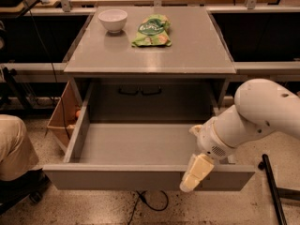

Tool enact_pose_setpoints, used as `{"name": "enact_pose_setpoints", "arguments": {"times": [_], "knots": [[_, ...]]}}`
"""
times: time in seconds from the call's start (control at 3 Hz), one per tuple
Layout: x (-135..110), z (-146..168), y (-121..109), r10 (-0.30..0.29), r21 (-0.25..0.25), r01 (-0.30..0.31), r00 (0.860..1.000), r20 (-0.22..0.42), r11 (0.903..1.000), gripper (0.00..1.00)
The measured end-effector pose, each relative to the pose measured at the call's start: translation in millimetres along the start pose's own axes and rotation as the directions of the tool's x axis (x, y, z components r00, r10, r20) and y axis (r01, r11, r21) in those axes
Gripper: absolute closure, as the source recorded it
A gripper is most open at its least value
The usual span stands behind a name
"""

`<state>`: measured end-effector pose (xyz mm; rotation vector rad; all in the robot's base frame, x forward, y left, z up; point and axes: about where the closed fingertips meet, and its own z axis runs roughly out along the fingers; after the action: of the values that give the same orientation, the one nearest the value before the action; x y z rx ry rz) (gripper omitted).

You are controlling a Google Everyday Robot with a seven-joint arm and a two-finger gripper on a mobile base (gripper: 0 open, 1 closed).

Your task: Close top drawer

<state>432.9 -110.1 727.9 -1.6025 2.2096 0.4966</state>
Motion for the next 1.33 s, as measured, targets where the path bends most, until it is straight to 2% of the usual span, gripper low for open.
{"name": "enact_pose_setpoints", "arguments": {"times": [0.67, 1.33], "knots": [[-22, 42, -10, -0.007, 0.011, 0.007, 0.997, 0.070, 0.9999, 0.00], [-41, 77, -24, -0.027, 0.027, 0.024, 0.994, 0.110, 0.9994, 0.00]]}}
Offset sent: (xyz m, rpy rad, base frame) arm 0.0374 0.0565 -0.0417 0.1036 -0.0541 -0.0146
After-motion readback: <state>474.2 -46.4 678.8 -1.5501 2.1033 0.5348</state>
